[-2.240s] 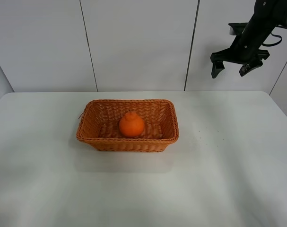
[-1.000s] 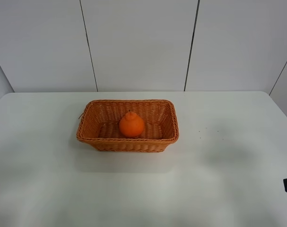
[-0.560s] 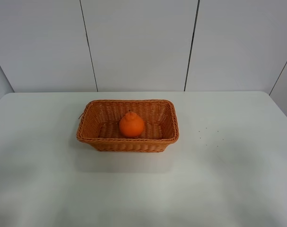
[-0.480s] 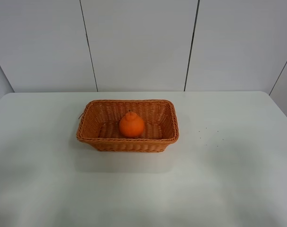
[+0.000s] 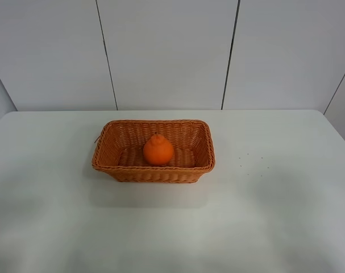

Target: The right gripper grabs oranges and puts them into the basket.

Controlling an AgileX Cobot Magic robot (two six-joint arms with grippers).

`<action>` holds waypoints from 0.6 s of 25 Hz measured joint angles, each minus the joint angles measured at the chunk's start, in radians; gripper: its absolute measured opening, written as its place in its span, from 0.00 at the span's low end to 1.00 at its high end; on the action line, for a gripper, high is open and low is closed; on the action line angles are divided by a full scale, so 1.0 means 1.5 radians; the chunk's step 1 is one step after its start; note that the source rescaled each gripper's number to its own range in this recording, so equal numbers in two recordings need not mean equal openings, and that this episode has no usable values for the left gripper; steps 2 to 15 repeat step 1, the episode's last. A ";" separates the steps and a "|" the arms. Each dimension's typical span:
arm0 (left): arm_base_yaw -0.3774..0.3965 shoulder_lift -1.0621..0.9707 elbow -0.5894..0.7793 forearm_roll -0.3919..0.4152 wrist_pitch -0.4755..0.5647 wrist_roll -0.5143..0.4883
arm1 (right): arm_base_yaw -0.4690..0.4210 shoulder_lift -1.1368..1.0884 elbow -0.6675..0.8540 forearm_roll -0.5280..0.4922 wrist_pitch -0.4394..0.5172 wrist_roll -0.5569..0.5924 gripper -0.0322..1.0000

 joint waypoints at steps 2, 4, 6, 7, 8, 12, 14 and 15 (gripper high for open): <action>0.000 0.000 0.000 0.000 0.000 0.000 | 0.000 0.000 0.000 0.000 0.000 0.000 0.98; 0.000 0.000 0.000 0.000 0.000 0.000 | 0.000 0.000 0.000 0.000 0.000 0.000 0.98; 0.000 0.000 0.000 0.000 0.000 0.000 | 0.000 0.000 0.000 0.000 0.000 0.000 0.98; 0.000 0.000 0.000 0.000 0.000 0.000 | 0.000 0.000 0.000 0.000 0.000 0.000 0.98; 0.000 0.000 0.000 0.000 0.000 0.000 | 0.000 0.000 0.000 0.000 0.000 0.000 0.98; 0.000 0.000 0.000 0.000 0.000 0.000 | 0.000 0.000 0.000 0.000 0.000 0.000 0.98; 0.000 0.000 0.000 0.000 0.000 0.000 | 0.000 0.000 0.000 0.000 0.000 0.000 0.98; 0.000 0.000 0.000 0.000 0.000 0.000 | 0.000 0.000 0.000 0.000 0.000 0.000 0.98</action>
